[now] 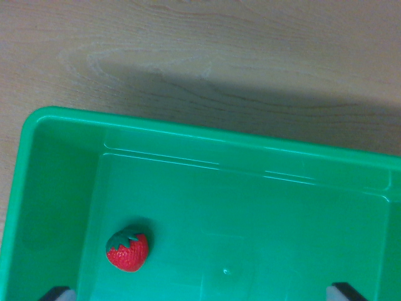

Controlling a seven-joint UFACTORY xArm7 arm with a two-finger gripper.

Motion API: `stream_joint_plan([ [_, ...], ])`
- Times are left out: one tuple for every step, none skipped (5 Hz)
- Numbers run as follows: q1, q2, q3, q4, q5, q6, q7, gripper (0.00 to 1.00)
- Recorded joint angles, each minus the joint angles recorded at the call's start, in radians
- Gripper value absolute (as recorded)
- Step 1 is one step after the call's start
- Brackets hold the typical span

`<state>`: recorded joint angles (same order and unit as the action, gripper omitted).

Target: Pick fruit

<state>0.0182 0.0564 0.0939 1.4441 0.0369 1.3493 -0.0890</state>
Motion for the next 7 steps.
stream_joint_plan([
  [0.0000,0.000,0.000,0.000,0.0000,0.000,0.000,0.00],
  [0.0034,0.013,0.006,-0.029,-0.0002,-0.041,-0.010,0.00],
  [0.0034,0.013,0.006,-0.029,-0.0002,-0.041,-0.010,0.00],
  [0.0071,0.026,0.011,-0.060,-0.0003,-0.084,-0.020,0.00],
  [0.0071,0.026,0.011,-0.060,-0.0003,-0.084,-0.020,0.00],
  [0.0108,0.040,0.017,-0.092,-0.0005,-0.128,-0.030,0.00],
  [0.0108,0.040,0.017,-0.092,-0.0005,-0.128,-0.030,0.00],
])
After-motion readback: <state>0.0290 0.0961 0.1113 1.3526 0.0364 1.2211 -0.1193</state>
